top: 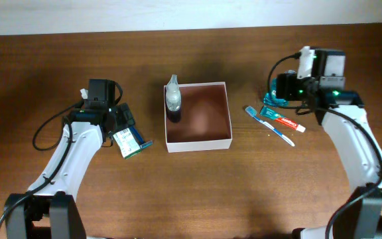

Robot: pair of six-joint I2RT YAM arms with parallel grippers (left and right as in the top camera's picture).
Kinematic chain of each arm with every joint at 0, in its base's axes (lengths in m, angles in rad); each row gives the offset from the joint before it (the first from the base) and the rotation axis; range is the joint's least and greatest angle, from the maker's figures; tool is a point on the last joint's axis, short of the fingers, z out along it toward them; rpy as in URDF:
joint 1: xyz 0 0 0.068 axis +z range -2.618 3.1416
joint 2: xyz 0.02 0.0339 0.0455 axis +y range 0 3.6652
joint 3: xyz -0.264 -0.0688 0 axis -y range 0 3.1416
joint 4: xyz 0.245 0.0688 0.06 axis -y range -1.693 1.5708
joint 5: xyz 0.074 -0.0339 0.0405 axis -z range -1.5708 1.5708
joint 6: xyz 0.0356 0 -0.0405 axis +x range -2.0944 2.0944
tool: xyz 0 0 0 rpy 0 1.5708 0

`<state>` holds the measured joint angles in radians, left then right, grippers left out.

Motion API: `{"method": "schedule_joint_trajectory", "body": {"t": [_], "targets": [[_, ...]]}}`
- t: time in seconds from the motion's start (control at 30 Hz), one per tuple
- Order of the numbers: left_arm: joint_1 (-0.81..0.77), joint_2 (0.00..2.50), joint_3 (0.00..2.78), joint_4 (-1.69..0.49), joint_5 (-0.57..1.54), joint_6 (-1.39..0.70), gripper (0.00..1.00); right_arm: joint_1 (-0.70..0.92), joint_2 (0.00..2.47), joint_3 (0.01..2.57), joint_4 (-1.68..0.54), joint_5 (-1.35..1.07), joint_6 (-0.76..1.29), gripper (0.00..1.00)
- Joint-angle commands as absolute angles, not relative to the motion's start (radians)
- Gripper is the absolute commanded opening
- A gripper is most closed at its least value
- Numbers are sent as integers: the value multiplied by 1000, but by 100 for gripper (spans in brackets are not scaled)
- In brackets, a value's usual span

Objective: Pack container
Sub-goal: 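Reach the right gripper to the teal Listerine bottle cap, then close the right gripper on the Listerine cap and lift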

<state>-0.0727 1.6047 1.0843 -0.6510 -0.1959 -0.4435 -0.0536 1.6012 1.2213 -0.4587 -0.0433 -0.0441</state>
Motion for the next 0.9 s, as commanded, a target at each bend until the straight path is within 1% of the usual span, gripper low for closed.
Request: {"method": "schedule_joint_trajectory", "body": {"t": [0.0, 0.27, 0.37, 0.53, 0.63, 0.7, 0.77, 0.87], "targets": [[-76, 1610, 1082, -651, -206, -456, 99, -13, 1610, 1242, -436, 40, -78, 89], [-76, 1610, 1082, -651, -206, -456, 99, 7, 1618, 1242, -404, 120, -62, 88], [-76, 1610, 1082, -651, -206, -456, 99, 7, 1631, 1242, -395, 118, -52, 87], [-76, 1610, 1082, -651, -206, -456, 99, 7, 1660, 1242, -376, 106, -44, 87], [-76, 1610, 1082, -651, -206, -456, 99, 7, 1676, 1242, -366, 106, -44, 81], [-76, 1610, 1082, -651, -206, -456, 99, 7, 1685, 1242, -361, 106, -44, 70], [-76, 1610, 1082, -651, -206, -456, 99, 7, 1686, 1242, -356, 106, -44, 63], [-76, 1610, 1082, -651, -206, -456, 99, 7, 1686, 1242, -345, 106, -44, 59]]}}
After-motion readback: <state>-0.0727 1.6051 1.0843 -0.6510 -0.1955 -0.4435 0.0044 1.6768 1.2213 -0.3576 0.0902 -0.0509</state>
